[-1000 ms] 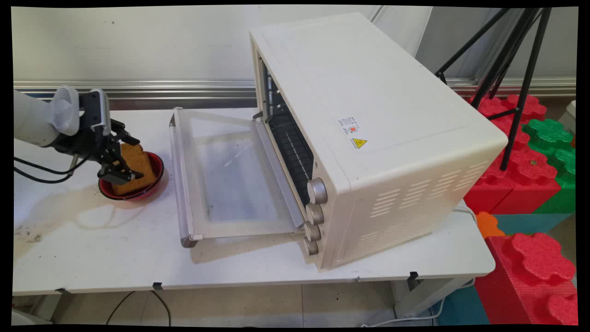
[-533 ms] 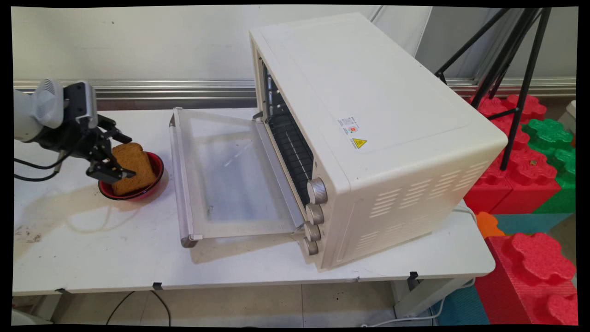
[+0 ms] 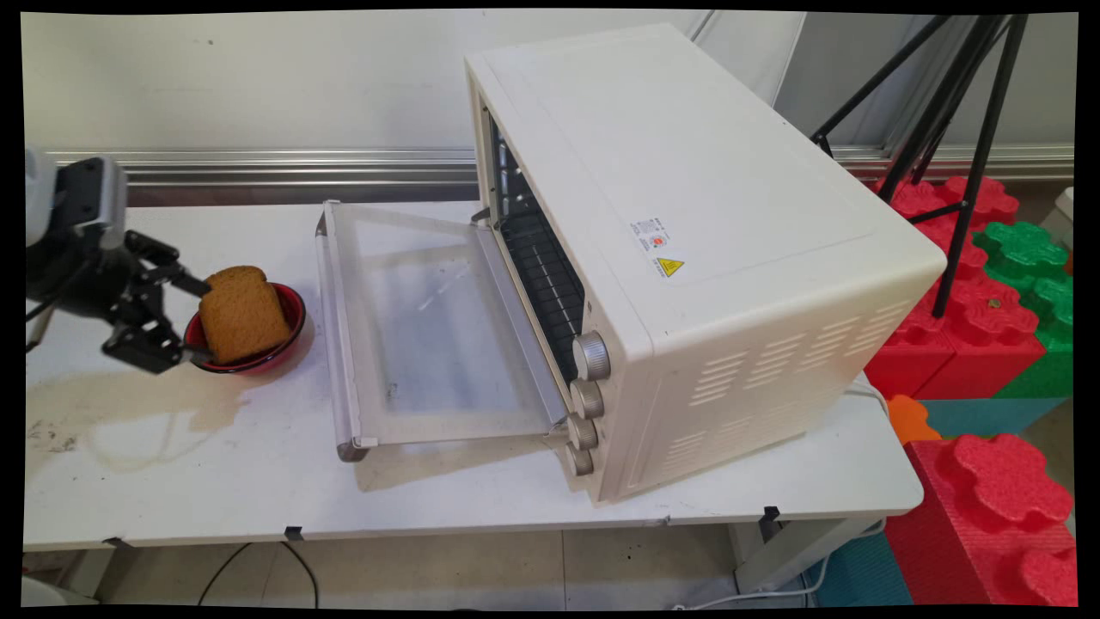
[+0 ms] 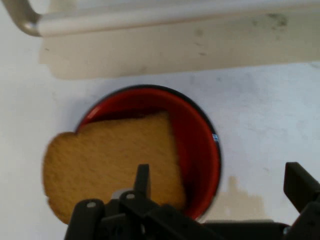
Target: Close the oven
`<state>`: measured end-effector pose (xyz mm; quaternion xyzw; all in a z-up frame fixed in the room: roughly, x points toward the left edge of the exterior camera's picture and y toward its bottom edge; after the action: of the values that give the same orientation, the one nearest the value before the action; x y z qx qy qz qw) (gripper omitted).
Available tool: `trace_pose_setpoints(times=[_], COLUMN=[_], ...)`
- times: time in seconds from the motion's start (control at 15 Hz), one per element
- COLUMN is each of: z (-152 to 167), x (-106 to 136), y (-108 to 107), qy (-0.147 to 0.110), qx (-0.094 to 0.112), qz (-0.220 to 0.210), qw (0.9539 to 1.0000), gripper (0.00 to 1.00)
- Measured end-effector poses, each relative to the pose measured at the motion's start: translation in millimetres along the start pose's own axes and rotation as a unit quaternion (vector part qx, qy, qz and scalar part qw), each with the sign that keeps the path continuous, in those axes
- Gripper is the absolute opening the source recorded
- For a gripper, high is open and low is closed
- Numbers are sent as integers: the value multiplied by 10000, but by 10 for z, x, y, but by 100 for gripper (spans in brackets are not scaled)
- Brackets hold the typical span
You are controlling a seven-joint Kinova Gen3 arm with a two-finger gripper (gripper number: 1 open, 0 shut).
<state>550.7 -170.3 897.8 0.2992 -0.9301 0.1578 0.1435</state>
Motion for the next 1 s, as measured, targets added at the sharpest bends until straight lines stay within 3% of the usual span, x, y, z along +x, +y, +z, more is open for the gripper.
trace_pose_setpoints(times=[0.53,1.0], z=[-74,150], x=[-60,21], y=[268,300], qy=[1,91], qx=[-597,-760], qz=[-50,-142], qw=[9982,9970], gripper=[100,100])
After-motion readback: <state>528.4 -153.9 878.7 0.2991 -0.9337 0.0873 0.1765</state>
